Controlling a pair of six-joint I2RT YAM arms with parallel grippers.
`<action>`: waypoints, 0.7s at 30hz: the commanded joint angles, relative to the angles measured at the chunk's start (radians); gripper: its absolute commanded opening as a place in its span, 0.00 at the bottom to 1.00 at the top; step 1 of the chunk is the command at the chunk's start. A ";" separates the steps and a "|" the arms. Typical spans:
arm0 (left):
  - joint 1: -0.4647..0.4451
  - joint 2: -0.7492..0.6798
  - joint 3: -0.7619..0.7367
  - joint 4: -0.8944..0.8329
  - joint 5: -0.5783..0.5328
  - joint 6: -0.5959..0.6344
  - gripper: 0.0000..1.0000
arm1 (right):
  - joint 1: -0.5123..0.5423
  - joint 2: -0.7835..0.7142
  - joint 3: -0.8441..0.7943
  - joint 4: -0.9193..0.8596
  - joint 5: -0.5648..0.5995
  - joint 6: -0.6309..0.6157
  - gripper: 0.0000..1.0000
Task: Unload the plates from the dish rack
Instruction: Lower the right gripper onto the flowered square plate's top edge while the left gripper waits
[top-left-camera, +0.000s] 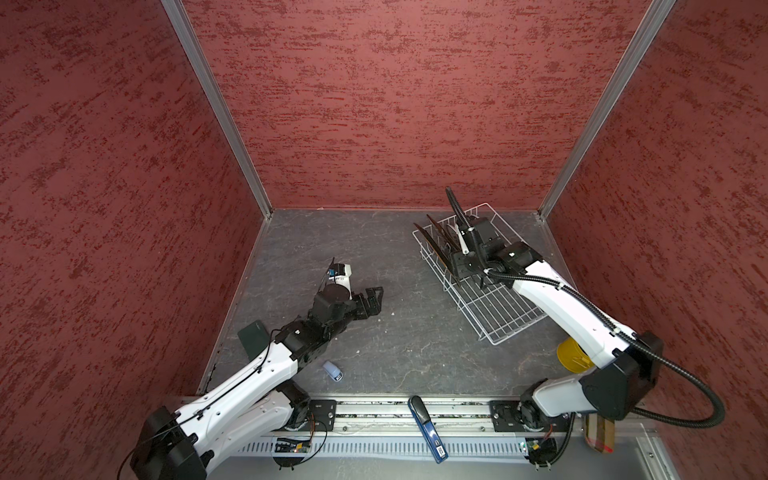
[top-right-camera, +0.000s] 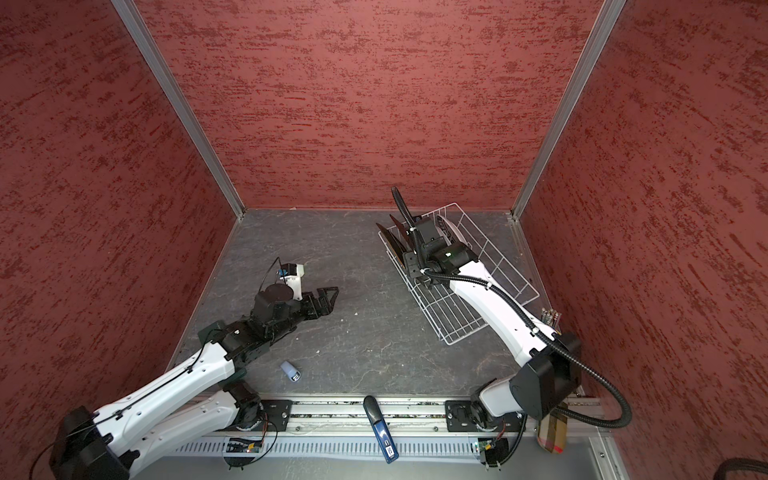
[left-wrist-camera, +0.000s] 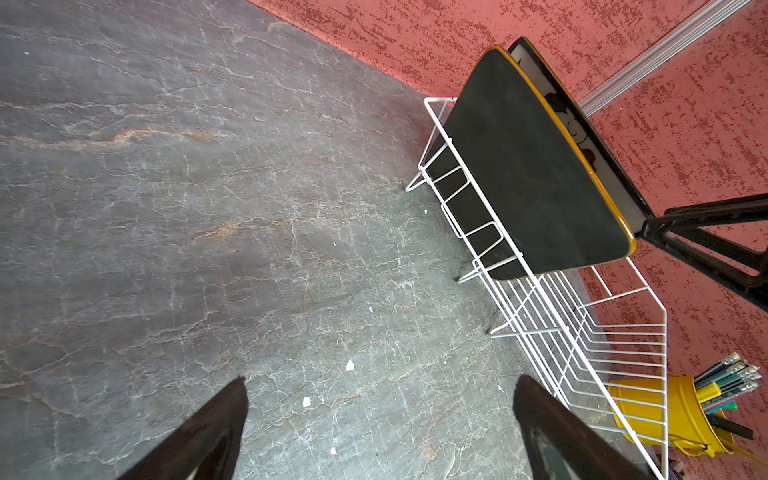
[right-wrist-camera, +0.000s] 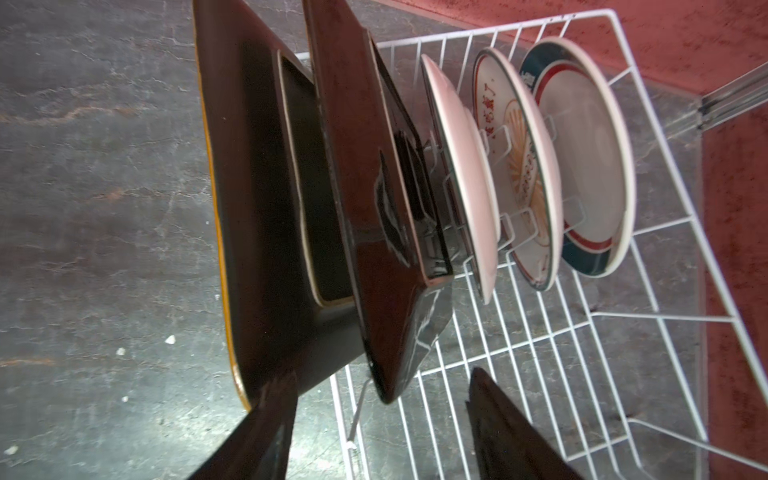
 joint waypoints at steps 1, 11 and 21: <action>-0.006 -0.025 -0.023 -0.019 -0.014 -0.005 0.99 | 0.005 0.033 0.041 -0.002 0.086 -0.045 0.61; -0.009 -0.041 -0.028 -0.060 -0.045 -0.046 0.99 | 0.005 0.041 -0.017 0.171 0.134 -0.177 0.47; -0.011 -0.026 -0.003 -0.071 -0.041 -0.053 0.99 | 0.004 0.099 -0.005 0.139 0.134 -0.194 0.39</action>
